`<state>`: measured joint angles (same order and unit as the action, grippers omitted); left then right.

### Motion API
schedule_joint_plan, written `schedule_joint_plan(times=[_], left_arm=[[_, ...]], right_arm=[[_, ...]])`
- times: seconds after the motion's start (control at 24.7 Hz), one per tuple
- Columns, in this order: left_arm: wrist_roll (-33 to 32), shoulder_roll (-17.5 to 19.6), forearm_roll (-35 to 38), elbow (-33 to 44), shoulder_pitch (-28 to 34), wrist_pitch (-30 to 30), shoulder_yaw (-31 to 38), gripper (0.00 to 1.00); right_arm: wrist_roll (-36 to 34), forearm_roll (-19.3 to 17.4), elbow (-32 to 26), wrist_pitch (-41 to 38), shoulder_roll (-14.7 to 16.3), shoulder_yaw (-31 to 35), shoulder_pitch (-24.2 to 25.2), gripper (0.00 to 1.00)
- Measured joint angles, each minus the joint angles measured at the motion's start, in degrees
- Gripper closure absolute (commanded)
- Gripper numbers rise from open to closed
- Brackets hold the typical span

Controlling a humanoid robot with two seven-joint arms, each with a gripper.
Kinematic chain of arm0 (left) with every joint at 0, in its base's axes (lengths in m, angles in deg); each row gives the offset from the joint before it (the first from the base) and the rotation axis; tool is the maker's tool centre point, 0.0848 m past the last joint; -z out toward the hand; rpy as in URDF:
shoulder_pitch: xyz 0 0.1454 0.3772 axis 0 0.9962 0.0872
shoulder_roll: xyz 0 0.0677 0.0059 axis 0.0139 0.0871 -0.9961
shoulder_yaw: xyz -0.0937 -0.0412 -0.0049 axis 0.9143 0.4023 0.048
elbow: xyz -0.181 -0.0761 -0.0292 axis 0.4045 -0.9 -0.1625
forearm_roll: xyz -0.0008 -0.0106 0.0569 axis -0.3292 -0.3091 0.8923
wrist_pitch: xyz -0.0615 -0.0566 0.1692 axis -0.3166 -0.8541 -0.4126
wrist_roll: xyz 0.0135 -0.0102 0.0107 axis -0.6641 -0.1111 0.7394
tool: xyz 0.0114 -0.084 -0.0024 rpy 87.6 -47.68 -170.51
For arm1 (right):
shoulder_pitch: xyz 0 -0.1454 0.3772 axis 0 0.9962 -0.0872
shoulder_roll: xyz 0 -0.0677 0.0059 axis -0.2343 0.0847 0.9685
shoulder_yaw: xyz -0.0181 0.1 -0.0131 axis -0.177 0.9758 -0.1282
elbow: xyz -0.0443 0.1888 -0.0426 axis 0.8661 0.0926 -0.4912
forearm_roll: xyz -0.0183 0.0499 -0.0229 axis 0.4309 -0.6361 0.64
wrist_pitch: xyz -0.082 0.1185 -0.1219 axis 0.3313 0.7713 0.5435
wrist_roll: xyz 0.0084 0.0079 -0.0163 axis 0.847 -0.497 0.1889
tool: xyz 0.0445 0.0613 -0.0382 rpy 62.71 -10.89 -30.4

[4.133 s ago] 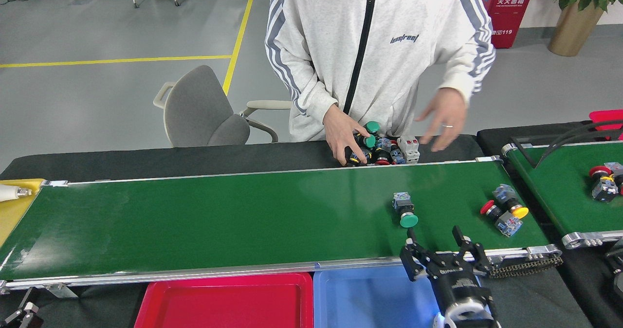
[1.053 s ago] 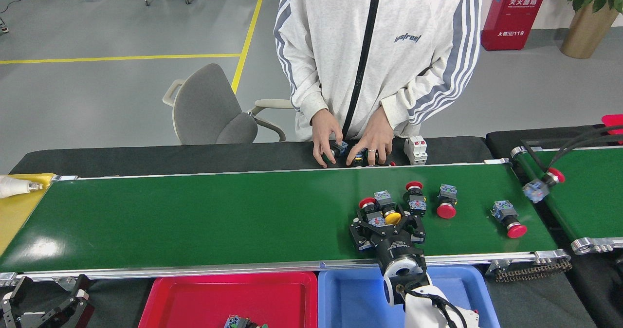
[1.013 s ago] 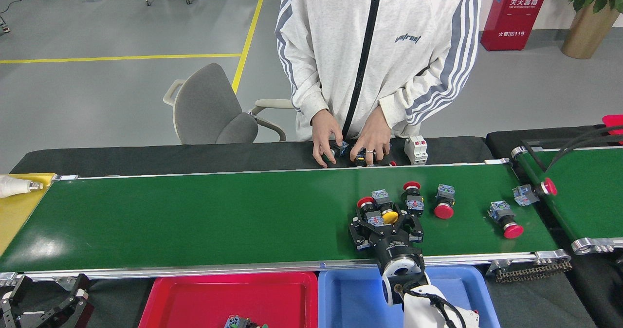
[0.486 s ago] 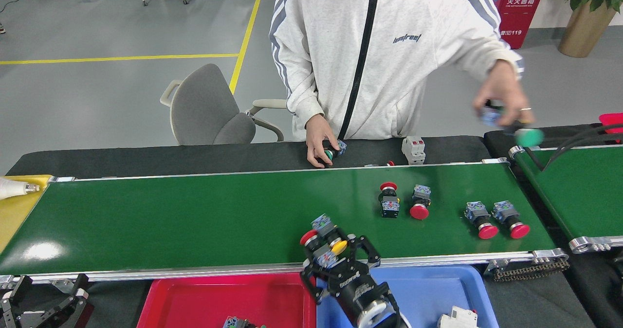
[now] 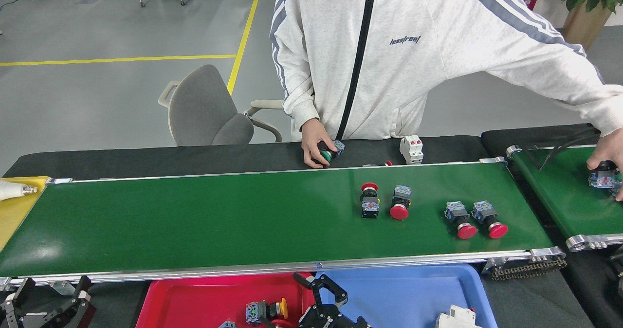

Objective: Pick switch part from conveyor to tray

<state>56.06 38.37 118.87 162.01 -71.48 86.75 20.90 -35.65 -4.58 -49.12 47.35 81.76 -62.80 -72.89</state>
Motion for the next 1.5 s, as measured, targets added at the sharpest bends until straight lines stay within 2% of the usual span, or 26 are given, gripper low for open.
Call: schedule_joint_plan(times=[0.12,0.24,0.41,0.61,0.97,1.38,1.42,1.46,1.5], left_arm=[[-0.2,0.0,0.0,0.0,0.1,0.0,0.0,0.00],[-0.3,0.0,0.0,0.0,0.1,0.1,-0.1,0.00],[-0.3,0.1,0.0,0.0,-0.1,0.1,-0.1,0.00],[-0.4,0.1,0.0,0.0,-0.1,0.1,-0.1,0.00],[-0.4,0.1,0.0,0.0,-0.1,0.1,-0.1,0.00],[-0.4,0.1,0.0,0.1,-0.2,0.1,-0.1,0.00],[-0.4,0.1,0.0,0.1,-0.3,0.1,-0.1,0.00],[-0.4,0.1,0.0,0.1,-0.3,0.1,-0.1,0.00],[-0.4,0.1,0.0,0.1,-0.3,0.1,-0.1,0.00]], right_arm=[[-1.9,-1.4,-0.2,2.8,-0.1,11.6,5.2,0.01],[-2.6,-1.7,-0.2,5.0,-0.7,16.3,6.0,0.01],[-2.6,-1.2,-0.2,9.1,-2.5,16.0,4.8,0.01],[0.2,-0.9,1.3,13.8,-2.5,13.9,1.0,0.01],[3.8,-0.8,4.8,15.3,-2.5,11.2,-3.7,0.01],[4.3,-0.8,16.0,16.9,-4.7,6.1,-14.4,0.02],[4.3,-0.9,17.1,17.3,-4.9,5.4,-15.3,0.07],[4.3,-0.9,18.2,17.8,-5.1,4.9,-16.0,0.25],[4.3,-0.9,19.0,18.0,-5.3,4.5,-16.5,0.56]])
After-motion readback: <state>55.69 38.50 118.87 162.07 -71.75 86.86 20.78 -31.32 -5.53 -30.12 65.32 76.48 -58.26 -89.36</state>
